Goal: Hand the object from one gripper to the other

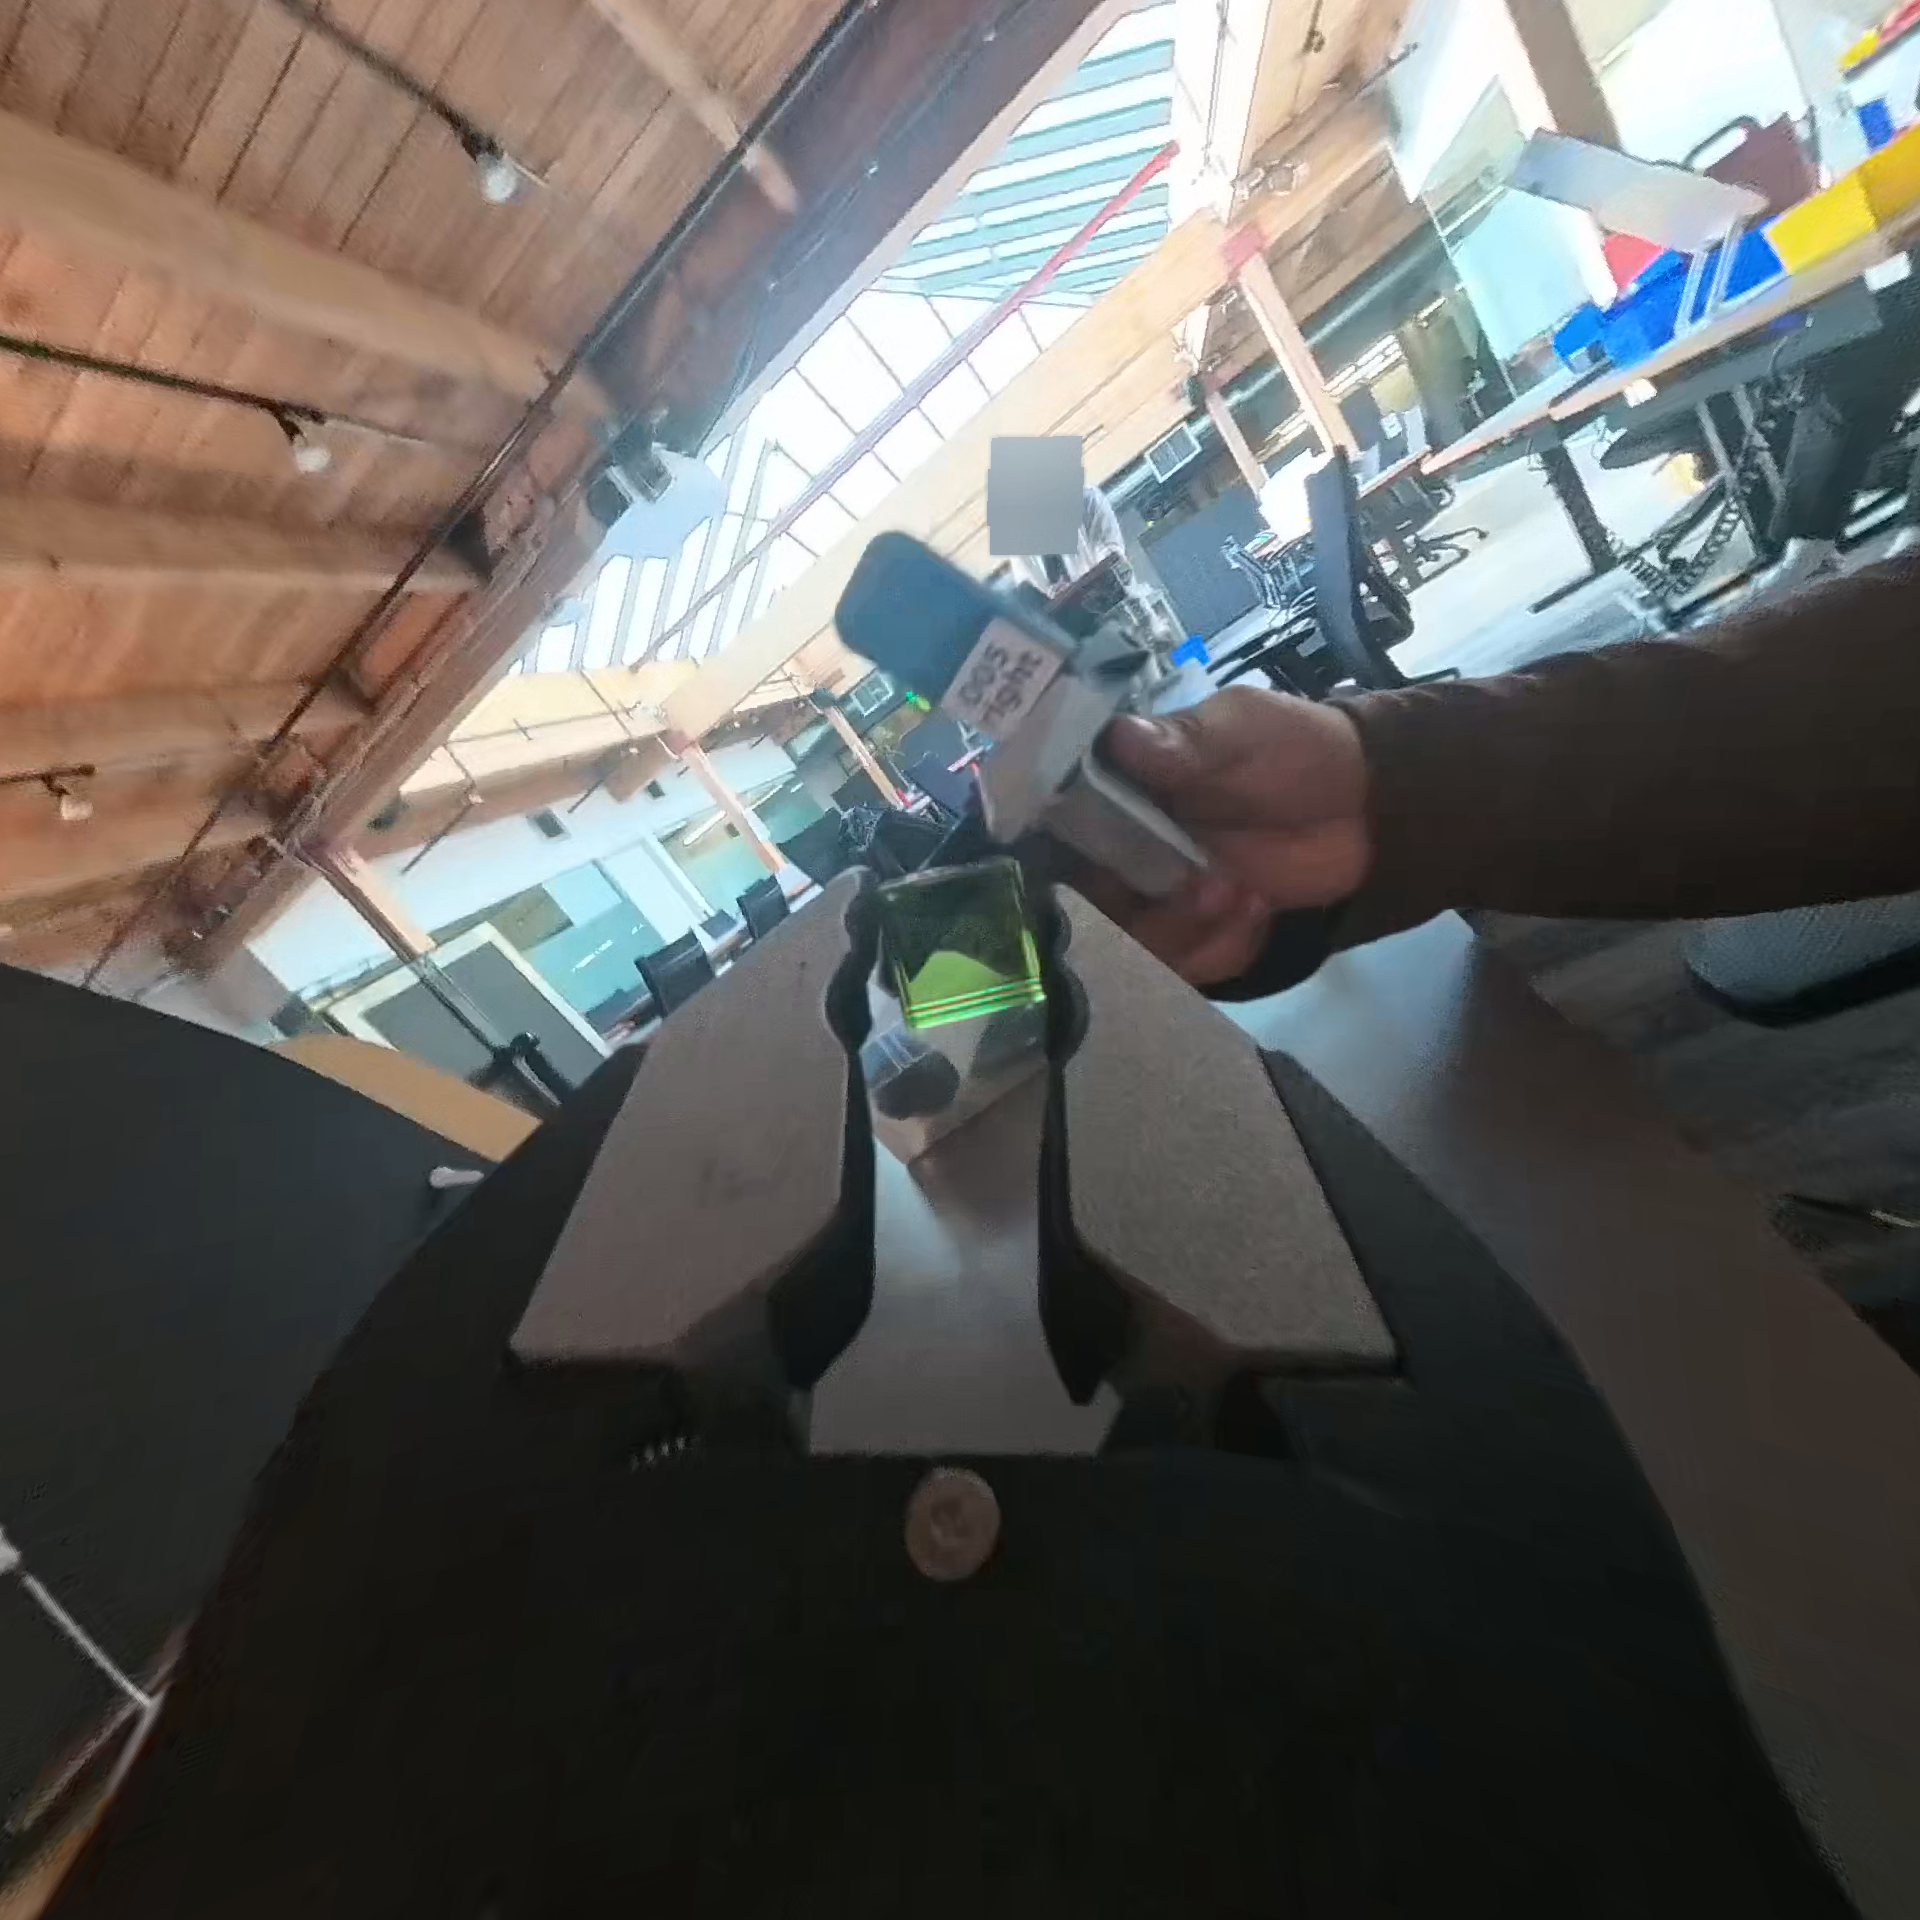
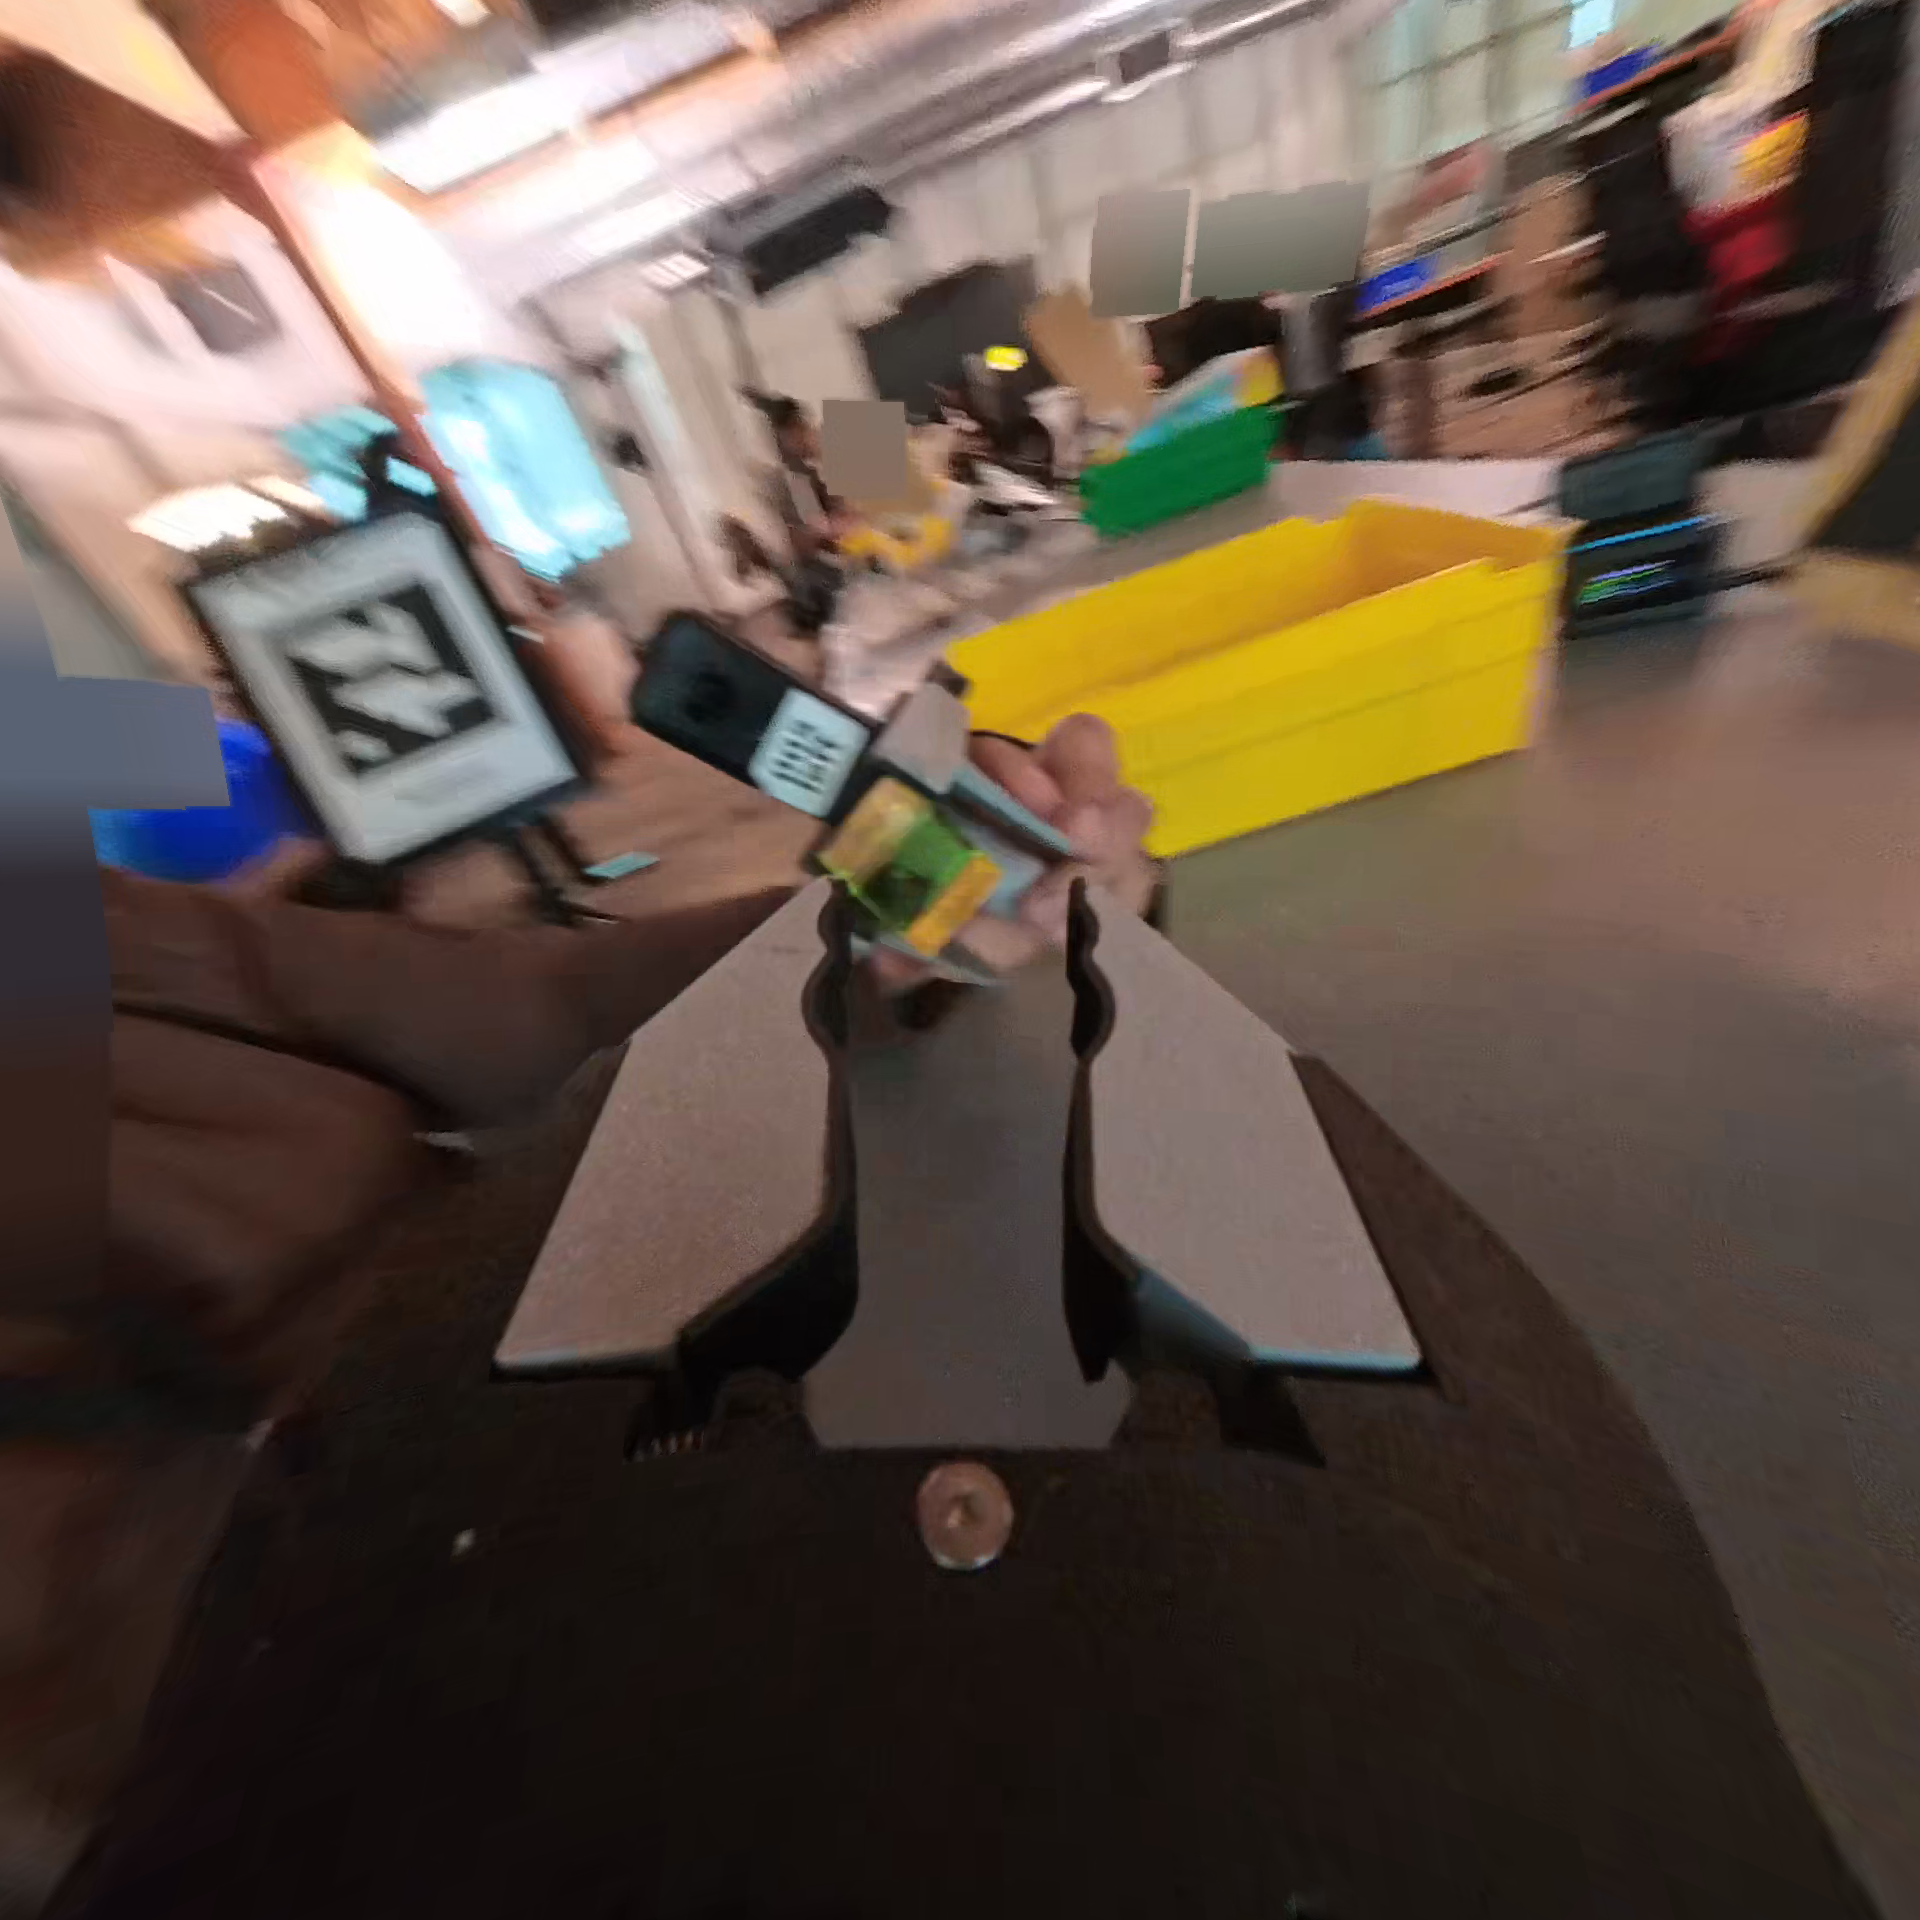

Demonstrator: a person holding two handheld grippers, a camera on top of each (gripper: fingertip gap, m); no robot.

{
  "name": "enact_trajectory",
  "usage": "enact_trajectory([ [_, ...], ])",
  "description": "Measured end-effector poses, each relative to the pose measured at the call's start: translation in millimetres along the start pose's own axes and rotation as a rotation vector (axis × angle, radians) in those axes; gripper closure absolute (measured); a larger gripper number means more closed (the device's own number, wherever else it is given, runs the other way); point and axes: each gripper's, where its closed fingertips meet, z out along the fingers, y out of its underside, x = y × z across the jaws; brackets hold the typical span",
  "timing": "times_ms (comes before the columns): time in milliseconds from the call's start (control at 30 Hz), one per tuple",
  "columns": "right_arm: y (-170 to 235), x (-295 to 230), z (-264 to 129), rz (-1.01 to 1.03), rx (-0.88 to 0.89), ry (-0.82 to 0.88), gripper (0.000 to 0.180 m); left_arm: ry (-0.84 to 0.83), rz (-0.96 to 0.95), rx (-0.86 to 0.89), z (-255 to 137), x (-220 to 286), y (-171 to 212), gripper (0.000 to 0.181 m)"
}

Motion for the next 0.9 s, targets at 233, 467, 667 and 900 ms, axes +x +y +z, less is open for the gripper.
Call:
enact_trajectory([
  [233, 12.9, -7.3, 17.4, 0.338, -0.014, -0.182, 0.137, 0.000, 0.154, -0.057, 4.8, 9.6, 7.6, 0.154],
  [467, 23.7, 4.7, 18.1, 0.349, -0.064, -0.151, 0.152, -0.064, 0.202, -0.156, 7.0, 3.3, 24.2, 0.156],
  [667, -35.1, 23.6, -44.5, 0.106, 0.087, 0.217, 0.153, -0.136, 0.043, -0.232, 3.3, -12.4, 41.5, 0.157],
  [900, -74.9, 58.1, -236.9, -0.259, 0.064, 1.167, 0.154, -0.106, 0.066, -0.346, 4.4, -4.8, 67.4, 0.161],
])
